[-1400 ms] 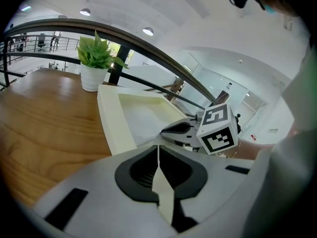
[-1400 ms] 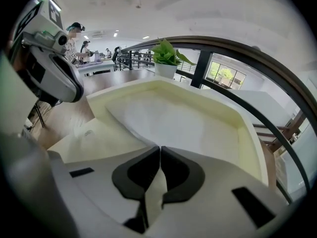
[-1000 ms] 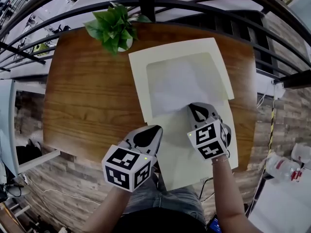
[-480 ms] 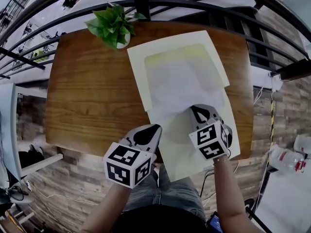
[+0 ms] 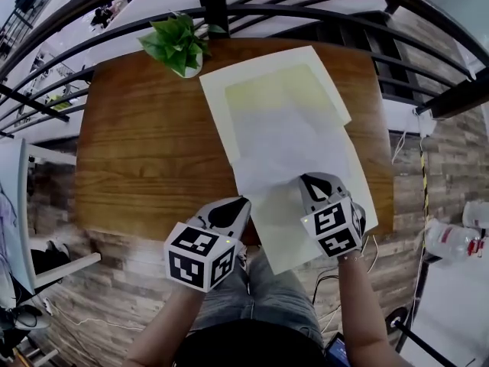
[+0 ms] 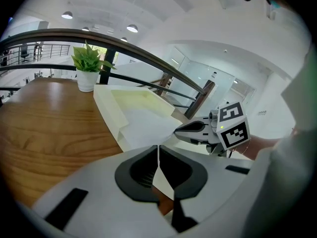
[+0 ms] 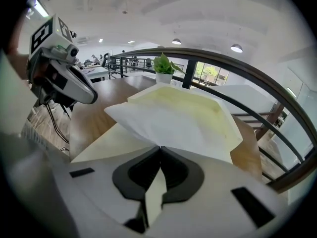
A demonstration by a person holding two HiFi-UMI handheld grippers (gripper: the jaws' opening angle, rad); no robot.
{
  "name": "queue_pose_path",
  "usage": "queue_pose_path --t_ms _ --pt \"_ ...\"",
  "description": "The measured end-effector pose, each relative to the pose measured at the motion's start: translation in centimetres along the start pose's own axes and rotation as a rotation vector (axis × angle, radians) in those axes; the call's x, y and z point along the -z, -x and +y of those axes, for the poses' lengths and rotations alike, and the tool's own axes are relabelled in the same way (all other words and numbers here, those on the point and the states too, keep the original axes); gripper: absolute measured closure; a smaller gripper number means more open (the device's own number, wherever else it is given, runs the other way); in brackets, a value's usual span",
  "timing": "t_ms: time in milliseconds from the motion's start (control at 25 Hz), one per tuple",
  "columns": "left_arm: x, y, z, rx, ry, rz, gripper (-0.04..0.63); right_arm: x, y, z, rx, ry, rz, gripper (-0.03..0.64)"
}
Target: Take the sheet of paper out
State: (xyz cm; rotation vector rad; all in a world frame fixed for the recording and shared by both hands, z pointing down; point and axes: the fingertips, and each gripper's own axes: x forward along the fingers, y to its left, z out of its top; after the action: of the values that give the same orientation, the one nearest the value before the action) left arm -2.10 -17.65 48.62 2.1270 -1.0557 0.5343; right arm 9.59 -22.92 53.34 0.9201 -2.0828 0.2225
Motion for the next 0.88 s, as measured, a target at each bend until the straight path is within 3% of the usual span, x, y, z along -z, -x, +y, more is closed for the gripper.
queue_pose_path --t_ms 480,880 --pt "1.8 3.7 -1.3 0.022 -0.043 -0.023 0.572 1.6 4.6 3.6 0.053 -0.073 -0.018 0.589" --pt "2.2 6.9 -1.8 0.037 -0.087 -0.056 0.572 1.0 9.1 5.9 0.104 -0.194 -0.092 0.589"
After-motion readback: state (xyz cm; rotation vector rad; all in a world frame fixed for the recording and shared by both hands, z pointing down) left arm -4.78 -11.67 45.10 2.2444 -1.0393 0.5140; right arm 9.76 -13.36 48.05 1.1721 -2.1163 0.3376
